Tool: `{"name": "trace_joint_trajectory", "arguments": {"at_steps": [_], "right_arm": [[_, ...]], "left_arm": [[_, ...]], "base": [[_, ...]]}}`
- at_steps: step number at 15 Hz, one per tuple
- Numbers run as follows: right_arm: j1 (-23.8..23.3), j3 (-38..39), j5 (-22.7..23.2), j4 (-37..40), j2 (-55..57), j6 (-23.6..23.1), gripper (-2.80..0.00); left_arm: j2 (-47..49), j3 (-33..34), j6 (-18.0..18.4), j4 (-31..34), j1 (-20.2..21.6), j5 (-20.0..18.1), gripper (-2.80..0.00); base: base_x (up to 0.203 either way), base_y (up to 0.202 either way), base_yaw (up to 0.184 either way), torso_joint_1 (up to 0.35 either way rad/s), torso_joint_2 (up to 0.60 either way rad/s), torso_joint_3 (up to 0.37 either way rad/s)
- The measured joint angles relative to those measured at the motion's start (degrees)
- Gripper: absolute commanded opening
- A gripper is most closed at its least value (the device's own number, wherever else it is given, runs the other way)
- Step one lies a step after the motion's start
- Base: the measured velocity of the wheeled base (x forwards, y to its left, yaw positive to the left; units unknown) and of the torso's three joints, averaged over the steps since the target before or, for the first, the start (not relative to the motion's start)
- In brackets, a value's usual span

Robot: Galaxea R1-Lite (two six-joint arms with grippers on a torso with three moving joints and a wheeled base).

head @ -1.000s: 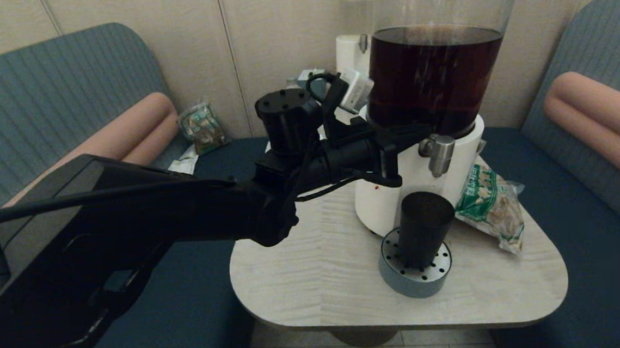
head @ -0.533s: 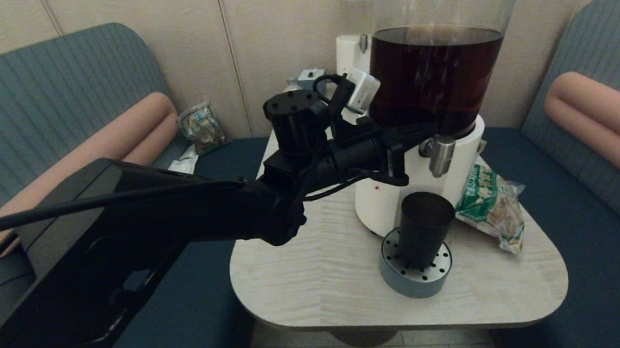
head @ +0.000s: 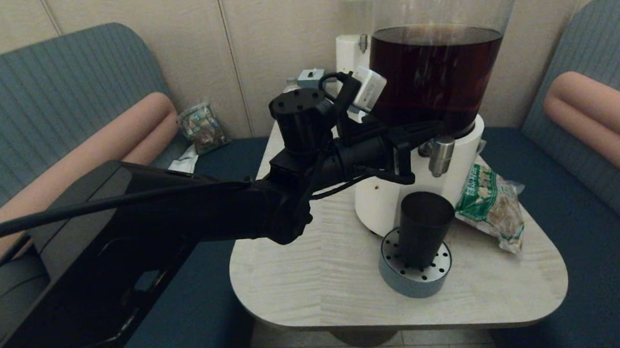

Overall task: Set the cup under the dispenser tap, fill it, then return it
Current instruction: Turn off the faucet, then place the cup next to the water dispenser

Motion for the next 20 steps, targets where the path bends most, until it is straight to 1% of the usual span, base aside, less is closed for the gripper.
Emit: {"name": "trace_joint_trajectory", "arguments": {"at_steps": [4,6,8,10,14,17,20], "right_arm": [[0.00,0.00,0.01,0.00,0.00,0.01,-2.80],[0.00,0.00,0.00,0.00,0.00,0.00,-2.80],[0.00,0.00,0.01,0.00,0.00,0.00,-2.80],[0.00,0.00,0.01,0.00,0.00,0.00,-2.80],[0.00,0.00,0.01,0.00,0.00,0.00,-2.80],[0.00,0.00,0.01,0.00,0.00,0.01,-2.80],[0.00,0.00,0.00,0.00,0.00,0.01,-2.80]], "left_arm": [[-3.84,0.55,-2.05,0.68,0.06,1.08,-2.80],[-6.48,1.54,-2.21,1.41,0.11,1.69,-2.80],[-9.80,4.25,-2.23,2.07,0.11,2.37,-2.80],[-14.07,8.93,-2.21,2.29,0.15,3.09,-2.80],[-24.85,22.21,-2.21,2.12,0.62,4.04,-2.80],[-34.31,38.71,-1.99,1.75,2.89,4.61,-2.80],[-42.45,56.34,-0.37,-0.33,5.77,4.78,-2.80]], "base": [[0.000,0.000,0.000,0.000,0.00,0.000],[0.000,0.000,0.000,0.000,0.00,0.000],[0.000,0.000,0.000,0.000,0.00,0.000],[0.000,0.000,0.000,0.000,0.00,0.000],[0.000,0.000,0.000,0.000,0.00,0.000],[0.000,0.000,0.000,0.000,0.00,0.000],[0.000,0.000,0.000,0.000,0.00,0.000]]}}
